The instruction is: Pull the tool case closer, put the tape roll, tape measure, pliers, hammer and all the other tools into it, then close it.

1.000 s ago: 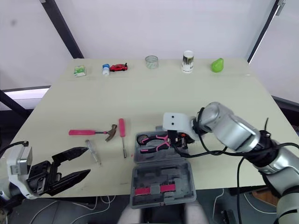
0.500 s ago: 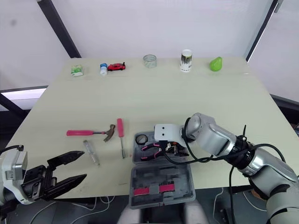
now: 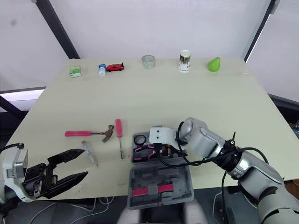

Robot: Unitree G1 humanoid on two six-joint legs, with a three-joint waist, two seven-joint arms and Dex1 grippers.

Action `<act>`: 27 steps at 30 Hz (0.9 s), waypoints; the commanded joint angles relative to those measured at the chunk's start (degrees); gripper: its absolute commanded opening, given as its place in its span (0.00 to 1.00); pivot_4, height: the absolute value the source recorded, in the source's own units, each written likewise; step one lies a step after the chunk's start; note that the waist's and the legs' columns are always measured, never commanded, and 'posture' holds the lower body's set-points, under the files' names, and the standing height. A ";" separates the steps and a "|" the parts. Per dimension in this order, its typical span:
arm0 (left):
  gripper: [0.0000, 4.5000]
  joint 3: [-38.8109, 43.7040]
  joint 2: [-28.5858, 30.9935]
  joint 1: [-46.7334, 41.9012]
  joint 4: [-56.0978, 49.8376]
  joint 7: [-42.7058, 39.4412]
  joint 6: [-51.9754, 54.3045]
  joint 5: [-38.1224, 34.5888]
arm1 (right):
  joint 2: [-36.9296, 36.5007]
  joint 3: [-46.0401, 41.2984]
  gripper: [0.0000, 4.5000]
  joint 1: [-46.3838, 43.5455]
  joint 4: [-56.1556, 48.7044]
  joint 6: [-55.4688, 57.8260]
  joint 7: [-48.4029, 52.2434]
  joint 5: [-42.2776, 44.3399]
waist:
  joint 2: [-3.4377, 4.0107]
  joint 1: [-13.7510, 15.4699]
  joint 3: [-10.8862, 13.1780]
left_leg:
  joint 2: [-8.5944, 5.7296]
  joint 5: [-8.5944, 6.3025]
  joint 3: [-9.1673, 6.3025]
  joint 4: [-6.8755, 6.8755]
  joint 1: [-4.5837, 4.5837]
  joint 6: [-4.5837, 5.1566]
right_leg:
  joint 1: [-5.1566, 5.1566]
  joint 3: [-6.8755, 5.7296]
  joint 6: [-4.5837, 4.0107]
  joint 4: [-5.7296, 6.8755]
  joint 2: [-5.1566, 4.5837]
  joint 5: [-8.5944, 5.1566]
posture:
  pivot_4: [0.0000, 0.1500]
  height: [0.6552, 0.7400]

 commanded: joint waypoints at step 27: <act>1.00 0.38 -1.89 1.46 -4.07 2.95 0.04 -0.88 | 10.46 -26.18 0.01 23.12 11.94 -29.16 -1.04 14.71 | -0.08 0.42 -0.04 | -0.01 0.00 -0.32 0.36 0.04 0.00 | 0.36 -0.25 0.04 0.02 0.00 0.02 | 1.00 1.00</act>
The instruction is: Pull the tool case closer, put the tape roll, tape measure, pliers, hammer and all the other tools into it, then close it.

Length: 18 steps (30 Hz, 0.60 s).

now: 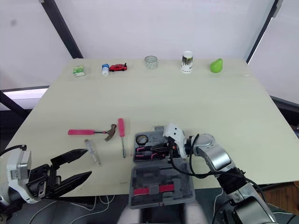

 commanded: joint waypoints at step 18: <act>1.00 0.26 -0.17 0.04 -0.53 0.94 0.17 -0.23 | -1.13 12.70 0.01 -1.17 30.79 -13.11 -1.02 -19.95 | -0.20 0.02 -1.79 | 0.03 -0.05 -0.02 -0.88 2.84 -0.05 | 2.28 0.11 -0.30 -0.34 -0.21 -0.45 | 1.00 1.00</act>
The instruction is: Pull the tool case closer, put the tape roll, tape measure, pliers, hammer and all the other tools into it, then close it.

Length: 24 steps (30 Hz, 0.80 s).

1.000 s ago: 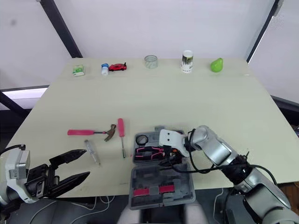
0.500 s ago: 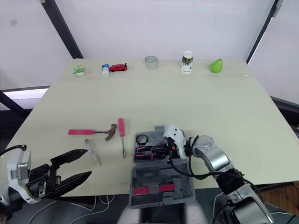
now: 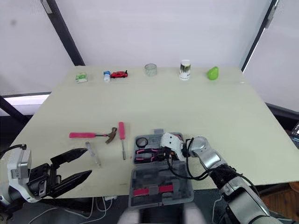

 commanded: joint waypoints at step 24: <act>1.00 -4.47 -3.06 -2.20 1.50 8.24 -1.16 5.80 | -1.23 -9.76 0.01 8.90 -12.69 9.64 -5.54 3.79 | 0.50 1.16 -0.53 | -0.09 -0.18 0.04 -0.33 -0.46 -0.31 | -0.49 -0.12 0.07 -0.23 -1.11 -0.08 | 1.00 1.00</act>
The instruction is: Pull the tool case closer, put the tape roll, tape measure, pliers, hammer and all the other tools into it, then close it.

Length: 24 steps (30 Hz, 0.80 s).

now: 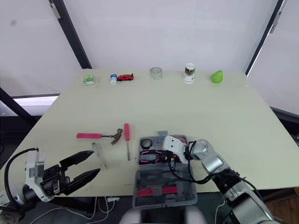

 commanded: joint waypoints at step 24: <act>1.00 6.97 -1.82 10.50 9.54 4.47 0.03 3.38 | -26.38 -40.25 0.98 31.26 -21.48 6.25 3.70 18.92 | -0.39 0.10 1.74 | -0.03 0.16 0.19 0.30 -1.62 0.30 | -1.41 -0.32 0.13 0.11 0.79 -0.02 | 1.00 1.00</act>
